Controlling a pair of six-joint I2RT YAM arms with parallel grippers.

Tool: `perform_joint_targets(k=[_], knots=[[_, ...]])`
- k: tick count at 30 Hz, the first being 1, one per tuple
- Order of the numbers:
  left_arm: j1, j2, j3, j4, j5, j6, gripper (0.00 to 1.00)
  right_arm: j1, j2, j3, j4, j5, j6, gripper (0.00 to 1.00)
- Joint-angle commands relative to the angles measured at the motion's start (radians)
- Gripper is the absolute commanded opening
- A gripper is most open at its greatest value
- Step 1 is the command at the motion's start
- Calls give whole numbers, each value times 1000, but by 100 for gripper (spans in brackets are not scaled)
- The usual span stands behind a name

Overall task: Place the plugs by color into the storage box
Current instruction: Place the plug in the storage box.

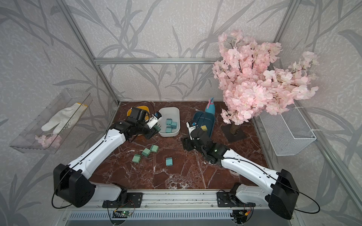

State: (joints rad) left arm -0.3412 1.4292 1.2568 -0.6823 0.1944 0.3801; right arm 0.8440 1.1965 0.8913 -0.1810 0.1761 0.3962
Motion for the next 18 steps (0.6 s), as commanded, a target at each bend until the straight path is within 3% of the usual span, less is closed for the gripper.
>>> perform_joint_targets(k=[1, 10, 18], knots=[[43, 75, 97, -27, 28, -61, 26, -3, 10, 20, 60, -27, 11, 73], [161, 297, 306, -108, 15, -106, 27, -2, 168, 126, 104, -129, -12, 73], [276, 413, 325, -38, -20, -137, 26, -2, 292, 163, 178, -196, 15, 73]])
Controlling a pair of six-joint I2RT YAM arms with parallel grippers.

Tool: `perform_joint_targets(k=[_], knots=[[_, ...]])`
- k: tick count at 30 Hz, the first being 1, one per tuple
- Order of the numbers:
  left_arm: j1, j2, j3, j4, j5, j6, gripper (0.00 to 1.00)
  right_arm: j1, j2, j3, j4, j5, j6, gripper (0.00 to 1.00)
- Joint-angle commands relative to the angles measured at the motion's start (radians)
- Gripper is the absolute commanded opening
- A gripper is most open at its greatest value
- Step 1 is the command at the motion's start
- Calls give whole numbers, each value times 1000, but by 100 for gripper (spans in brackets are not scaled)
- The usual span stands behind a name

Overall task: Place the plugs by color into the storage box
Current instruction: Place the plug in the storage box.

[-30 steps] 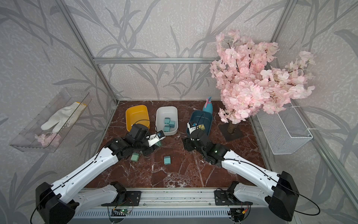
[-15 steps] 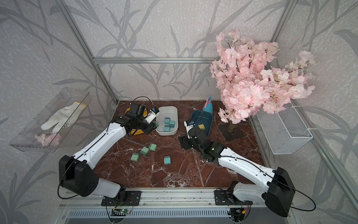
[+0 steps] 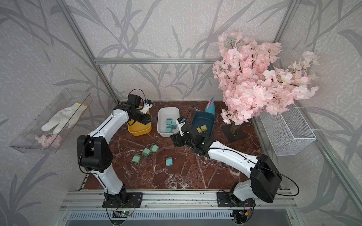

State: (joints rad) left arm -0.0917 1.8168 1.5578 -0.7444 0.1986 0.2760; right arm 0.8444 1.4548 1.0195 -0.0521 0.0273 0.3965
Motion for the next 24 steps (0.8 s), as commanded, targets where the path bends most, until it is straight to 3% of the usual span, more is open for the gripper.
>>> perform_joint_targets(k=[1, 12, 24], knots=[[36, 37, 20, 51, -46, -55, 27, -2, 50, 42, 55, -64, 24, 73], [107, 253, 182, 1, -136, -189, 30, 9, 223, 128, 122, -263, 107, 73], [112, 388, 315, -86, -128, -230, 38, 15, 210, 133, 69, -212, 73, 73]])
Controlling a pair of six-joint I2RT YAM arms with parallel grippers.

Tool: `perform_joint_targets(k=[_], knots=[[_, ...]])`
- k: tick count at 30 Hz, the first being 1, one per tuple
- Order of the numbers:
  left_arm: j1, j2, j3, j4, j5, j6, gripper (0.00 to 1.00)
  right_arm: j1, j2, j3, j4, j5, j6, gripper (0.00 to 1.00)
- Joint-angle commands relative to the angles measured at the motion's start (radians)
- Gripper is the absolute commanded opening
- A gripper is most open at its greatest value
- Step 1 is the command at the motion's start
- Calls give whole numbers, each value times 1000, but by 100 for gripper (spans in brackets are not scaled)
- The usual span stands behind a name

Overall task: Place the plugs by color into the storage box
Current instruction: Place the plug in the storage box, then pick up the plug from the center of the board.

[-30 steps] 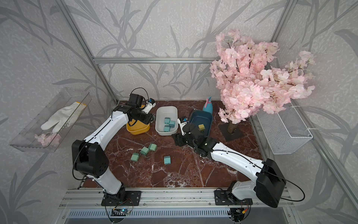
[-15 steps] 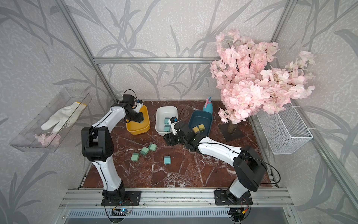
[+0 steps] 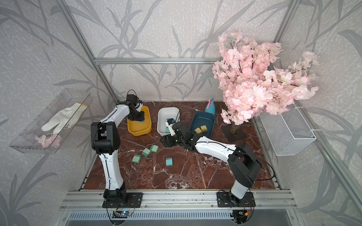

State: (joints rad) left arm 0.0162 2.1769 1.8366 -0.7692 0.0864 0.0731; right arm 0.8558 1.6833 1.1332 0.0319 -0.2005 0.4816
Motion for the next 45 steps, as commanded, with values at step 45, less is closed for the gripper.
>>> perform_joint_targets(k=[45], knots=[[-131, -808, -599, 231, 190, -62, 55, 240, -115, 161, -668, 500, 52, 68]])
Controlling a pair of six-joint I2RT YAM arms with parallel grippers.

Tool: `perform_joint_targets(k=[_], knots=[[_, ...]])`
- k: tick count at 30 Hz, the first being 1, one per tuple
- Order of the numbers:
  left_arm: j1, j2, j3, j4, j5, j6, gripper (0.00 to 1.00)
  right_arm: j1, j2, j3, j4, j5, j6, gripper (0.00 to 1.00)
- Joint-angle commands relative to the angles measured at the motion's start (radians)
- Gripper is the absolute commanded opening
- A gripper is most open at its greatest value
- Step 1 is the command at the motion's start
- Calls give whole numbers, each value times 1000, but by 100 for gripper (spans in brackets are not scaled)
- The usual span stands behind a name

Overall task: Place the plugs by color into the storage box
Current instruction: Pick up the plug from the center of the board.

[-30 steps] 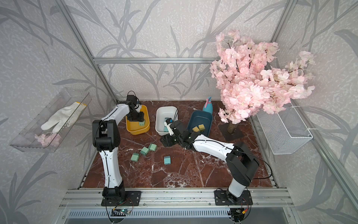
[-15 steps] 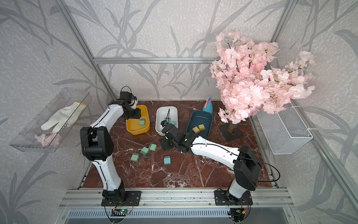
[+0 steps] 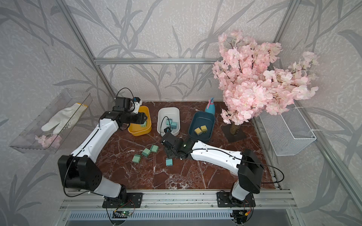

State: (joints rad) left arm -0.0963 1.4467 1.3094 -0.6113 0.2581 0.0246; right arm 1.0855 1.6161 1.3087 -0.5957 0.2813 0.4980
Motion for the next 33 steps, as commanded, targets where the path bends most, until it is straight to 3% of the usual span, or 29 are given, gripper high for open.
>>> perform_joint_targets(k=[1, 7, 17, 20, 33], knots=[[-31, -107, -99, 83, 13, -12, 55, 11, -49, -13, -50, 21, 37, 68], [-100, -252, -239, 56, -23, -39, 56, 38, -63, 2, -124, 34, 67, 67], [-106, -433, -454, 14, -88, -123, 56, 108, -33, -84, -88, 38, 227, 68], [-106, -477, -516, 38, -55, -118, 56, 113, 9, -101, -36, 8, 257, 71], [-115, -471, -529, 48, -22, -75, 56, 119, 273, 60, -23, -3, 267, 71]])
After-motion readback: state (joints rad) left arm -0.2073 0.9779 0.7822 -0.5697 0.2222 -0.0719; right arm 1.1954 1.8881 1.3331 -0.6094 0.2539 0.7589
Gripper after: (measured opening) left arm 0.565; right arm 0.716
